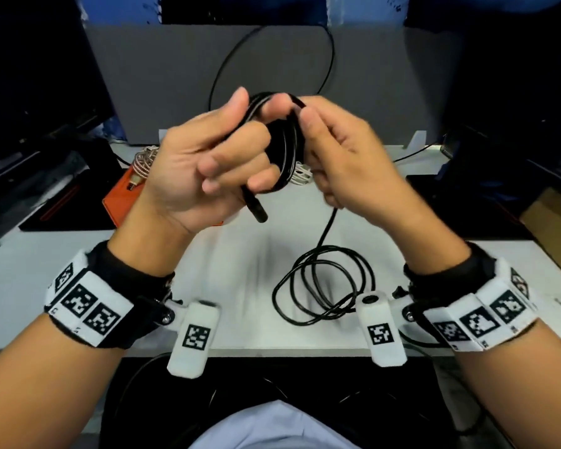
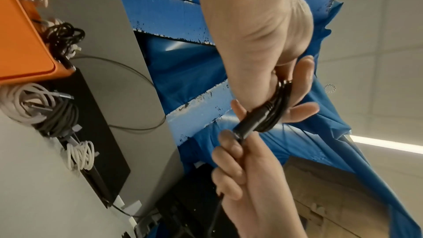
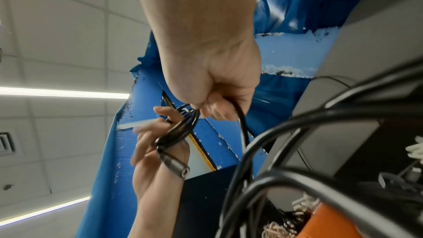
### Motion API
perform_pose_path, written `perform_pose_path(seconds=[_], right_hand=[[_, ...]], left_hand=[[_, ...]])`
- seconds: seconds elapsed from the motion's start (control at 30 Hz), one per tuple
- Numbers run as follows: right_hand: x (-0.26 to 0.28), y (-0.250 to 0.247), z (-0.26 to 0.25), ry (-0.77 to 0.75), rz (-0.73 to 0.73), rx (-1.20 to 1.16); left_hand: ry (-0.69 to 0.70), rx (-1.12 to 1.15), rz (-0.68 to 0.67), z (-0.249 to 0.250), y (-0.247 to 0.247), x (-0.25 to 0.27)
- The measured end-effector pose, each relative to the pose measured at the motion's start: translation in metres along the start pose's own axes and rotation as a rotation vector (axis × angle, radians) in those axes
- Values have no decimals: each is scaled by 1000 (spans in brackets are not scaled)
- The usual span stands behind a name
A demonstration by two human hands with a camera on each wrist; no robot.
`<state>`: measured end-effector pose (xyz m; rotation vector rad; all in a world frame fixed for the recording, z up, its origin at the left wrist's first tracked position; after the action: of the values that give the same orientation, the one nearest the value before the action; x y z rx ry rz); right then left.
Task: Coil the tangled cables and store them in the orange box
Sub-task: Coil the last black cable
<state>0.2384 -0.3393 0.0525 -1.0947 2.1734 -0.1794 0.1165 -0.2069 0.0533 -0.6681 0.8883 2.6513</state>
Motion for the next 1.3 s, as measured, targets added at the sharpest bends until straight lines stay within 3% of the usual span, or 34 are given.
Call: perform_pose_path(seconds=[0.1,0.23,0.3,0.37,0.5,0.63,0.67,0.77,0.87,0.97,1.1,1.17,1.3], right_hand=[[4,11,8,109,-125,32],[7,22,12,203,-303,101],[11,27,12,275,-419,119],[16,29,9,325,-539,152],[20,19,-1,341,-649,198],[16,-9,-9,283,-619,240],[15,-16,-10,268,-597,238],[13,-34,-17,202,-529,196],[13,-51,-20,125,-486,119],[11,-65,-14,136,-524,332],[5,-70,4,188,-508,526],[0,-70,11,155,-414,421],[-9,-95,30,103,-170,-30]], left_hand=[[126,174,87,0,0,-4],[351,113,382,5,2,-6],[424,-28,473,5,1,-6],[442,-330,537,7,-3,-6],[318,-1059,541,5,-12,-5],[-49,-1711,312,-5,-6,-1],[-160,-1771,208,-6,-2,0],[-391,-1458,-56,-4,3,6],[-352,-1097,-35,4,1,12],[-232,-1159,57,19,-6,15],[45,-1138,266,36,-14,14],[179,-1075,412,48,-22,12],[346,-908,701,79,-41,19]])
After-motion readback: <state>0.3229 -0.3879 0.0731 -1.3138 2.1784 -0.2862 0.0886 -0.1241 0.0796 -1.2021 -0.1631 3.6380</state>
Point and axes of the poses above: each hand's wrist, its own x-axis away from the middle knuckle, its own y-axis out of the palm, z = x × y, the point moved 1 cm from there along -x, towards the middle knuckle, and after that the axes turned 5 degrees about y, right-handed, at the moved point
